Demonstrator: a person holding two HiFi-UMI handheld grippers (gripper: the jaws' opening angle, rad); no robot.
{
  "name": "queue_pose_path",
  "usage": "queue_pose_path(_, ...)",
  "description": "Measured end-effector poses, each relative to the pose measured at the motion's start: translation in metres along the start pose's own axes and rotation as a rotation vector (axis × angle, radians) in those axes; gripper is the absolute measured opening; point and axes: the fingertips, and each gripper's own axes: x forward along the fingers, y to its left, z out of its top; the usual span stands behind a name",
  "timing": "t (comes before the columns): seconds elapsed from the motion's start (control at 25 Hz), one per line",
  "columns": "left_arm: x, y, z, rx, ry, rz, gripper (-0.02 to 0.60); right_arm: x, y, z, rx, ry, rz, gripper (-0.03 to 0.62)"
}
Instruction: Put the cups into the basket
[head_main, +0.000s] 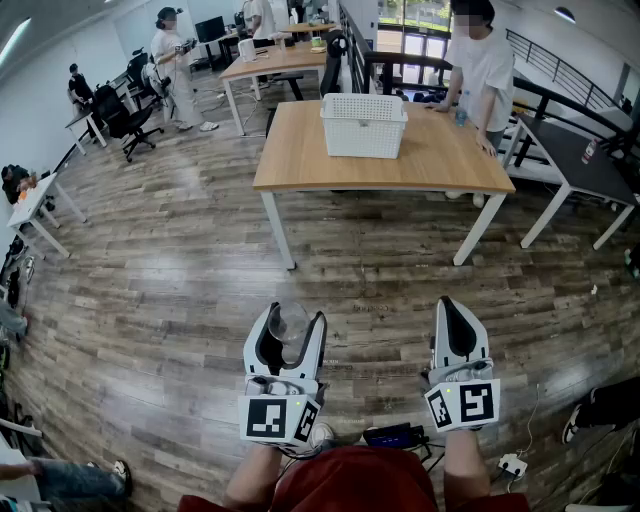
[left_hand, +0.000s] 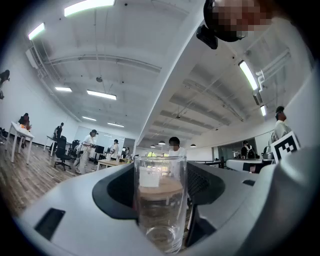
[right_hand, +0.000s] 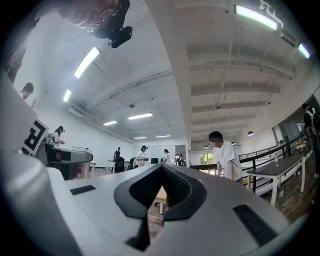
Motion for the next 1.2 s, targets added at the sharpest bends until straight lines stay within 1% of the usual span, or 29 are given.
queue_pose_path(0.32, 0.006, -0.009, -0.001, 0.008, 0.007, 0.006, 0.284, 0.001, -0.009, -0.002, -0.005, 0.009, 0.014, 0.010)
queue_pose_path(0.76, 0.025, -0.033, -0.009, 0.020, 0.017, 0.012, 0.284, 0.006, -0.037, -0.009, -0.001, 0.007, 0.028, 0.010)
queue_pose_path(0.92, 0.037, -0.045, -0.019, 0.020, 0.027, 0.018, 0.284, 0.008, -0.053, -0.019, -0.003, 0.009, 0.030, 0.011)
queue_pose_path(1.08, 0.052, -0.055, -0.030, 0.019, 0.035, 0.035, 0.284, 0.011, -0.073, -0.034, 0.028, 0.026, 0.050, 0.011)
queue_pose_path(1.2, 0.062, -0.052, -0.030, 0.015, 0.039, 0.042, 0.284, 0.019, -0.078, -0.038, 0.034, 0.038, 0.055, 0.011)
